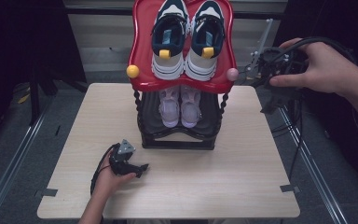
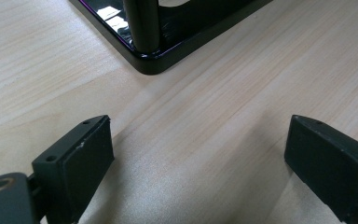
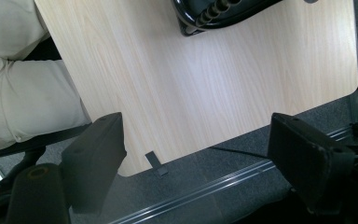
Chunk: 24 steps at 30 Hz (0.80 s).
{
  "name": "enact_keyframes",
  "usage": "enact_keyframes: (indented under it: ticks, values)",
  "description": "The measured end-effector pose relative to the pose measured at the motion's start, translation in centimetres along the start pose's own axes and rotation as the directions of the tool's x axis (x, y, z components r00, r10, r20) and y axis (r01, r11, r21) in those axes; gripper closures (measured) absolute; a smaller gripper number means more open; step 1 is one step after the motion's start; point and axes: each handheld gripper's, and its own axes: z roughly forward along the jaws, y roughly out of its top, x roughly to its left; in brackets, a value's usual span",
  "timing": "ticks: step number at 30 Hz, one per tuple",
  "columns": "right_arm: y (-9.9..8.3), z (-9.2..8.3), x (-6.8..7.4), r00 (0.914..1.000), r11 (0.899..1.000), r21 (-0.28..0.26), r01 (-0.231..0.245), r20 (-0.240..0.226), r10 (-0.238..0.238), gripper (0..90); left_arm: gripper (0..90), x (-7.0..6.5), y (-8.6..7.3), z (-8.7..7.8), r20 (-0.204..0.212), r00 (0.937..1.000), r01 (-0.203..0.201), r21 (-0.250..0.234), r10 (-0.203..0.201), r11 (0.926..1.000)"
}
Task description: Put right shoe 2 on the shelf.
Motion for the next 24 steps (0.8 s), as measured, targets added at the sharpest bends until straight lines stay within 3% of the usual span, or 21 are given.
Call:
enact_keyframes:
  ticks: [24]
  values:
    - [-2.5, 5.4, 0.2, 0.9997, 0.999, 0.023, -0.022, -0.013, 0.022, 18.8, 7.4, 0.0, 0.0, 0.0, 0.002, 1.0, 0.001, 0.003, -0.001, 1.0]
